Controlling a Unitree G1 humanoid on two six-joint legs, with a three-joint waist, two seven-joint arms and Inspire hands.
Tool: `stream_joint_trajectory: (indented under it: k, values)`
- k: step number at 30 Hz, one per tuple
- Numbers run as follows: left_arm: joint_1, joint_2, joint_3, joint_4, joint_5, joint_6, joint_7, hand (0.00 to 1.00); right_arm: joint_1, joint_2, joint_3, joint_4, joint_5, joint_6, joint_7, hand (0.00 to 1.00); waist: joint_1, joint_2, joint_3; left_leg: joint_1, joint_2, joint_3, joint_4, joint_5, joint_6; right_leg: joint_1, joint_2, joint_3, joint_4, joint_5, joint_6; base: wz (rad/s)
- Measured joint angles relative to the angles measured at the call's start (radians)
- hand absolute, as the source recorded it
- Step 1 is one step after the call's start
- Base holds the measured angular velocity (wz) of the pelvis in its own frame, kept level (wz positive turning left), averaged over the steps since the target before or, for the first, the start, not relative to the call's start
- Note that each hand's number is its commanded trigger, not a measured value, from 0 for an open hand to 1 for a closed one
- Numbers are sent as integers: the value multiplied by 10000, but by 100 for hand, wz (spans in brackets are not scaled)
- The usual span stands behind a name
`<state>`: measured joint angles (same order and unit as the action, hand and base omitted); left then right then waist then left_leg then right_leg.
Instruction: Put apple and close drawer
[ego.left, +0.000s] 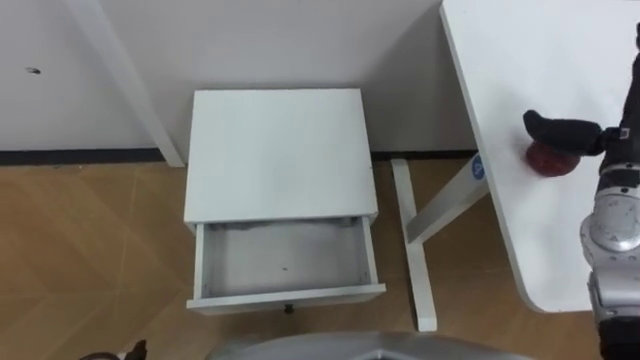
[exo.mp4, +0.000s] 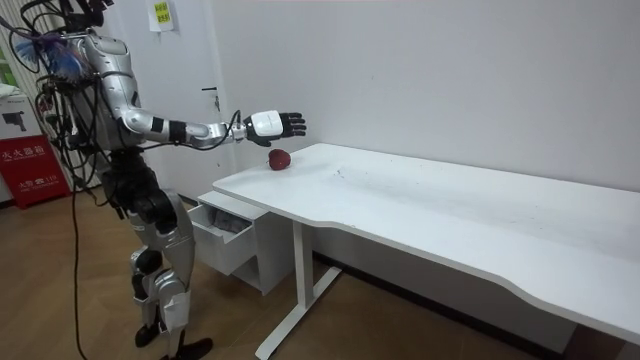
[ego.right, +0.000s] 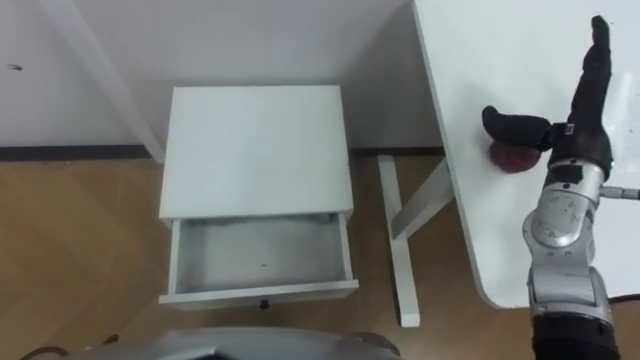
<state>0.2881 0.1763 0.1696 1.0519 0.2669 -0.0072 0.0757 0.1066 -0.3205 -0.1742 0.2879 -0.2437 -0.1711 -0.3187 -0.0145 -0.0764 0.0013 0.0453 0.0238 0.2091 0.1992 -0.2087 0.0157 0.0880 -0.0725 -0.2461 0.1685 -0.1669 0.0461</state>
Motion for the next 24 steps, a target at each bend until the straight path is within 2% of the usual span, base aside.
stream_joint_trajectory:
  k: [5, 11, 18, 24]
  values:
    - [-21, -1, -190, 1, 4, 0, 16, 0, 167, 2, 383, 232, -22, 0, 498, 0, 49, 51, -1, 7, 0, 0, -4, 0, 0, -8, -2, -3, -1, 0, 0, 0]
    - [-78, 3, -180, 248, 10, -12, 112, 0, 337, 3, 382, 650, -4, -18, 684, 0, 188, 65, -1, 24, -1, -16, -14, 0, 0, 17, -2, -15, -15, 0, 0, 0]
    - [-95, 17, -182, 413, 3, -7, 306, 0, 550, 63, 387, 1160, -5, -71, 834, 0, 179, 29, -1, 173, -2, -28, -89, 0, 0, 150, -3, -36, -27, 0, 0, 0]
    - [-128, 21, -180, 404, 39, -7, 294, 0, 699, 244, 452, 1300, -4, -110, 1140, 0, 196, -86, -64, 183, -2, -48, -107, 0, -1, 192, -4, -28, -22, 0, 0, 0]
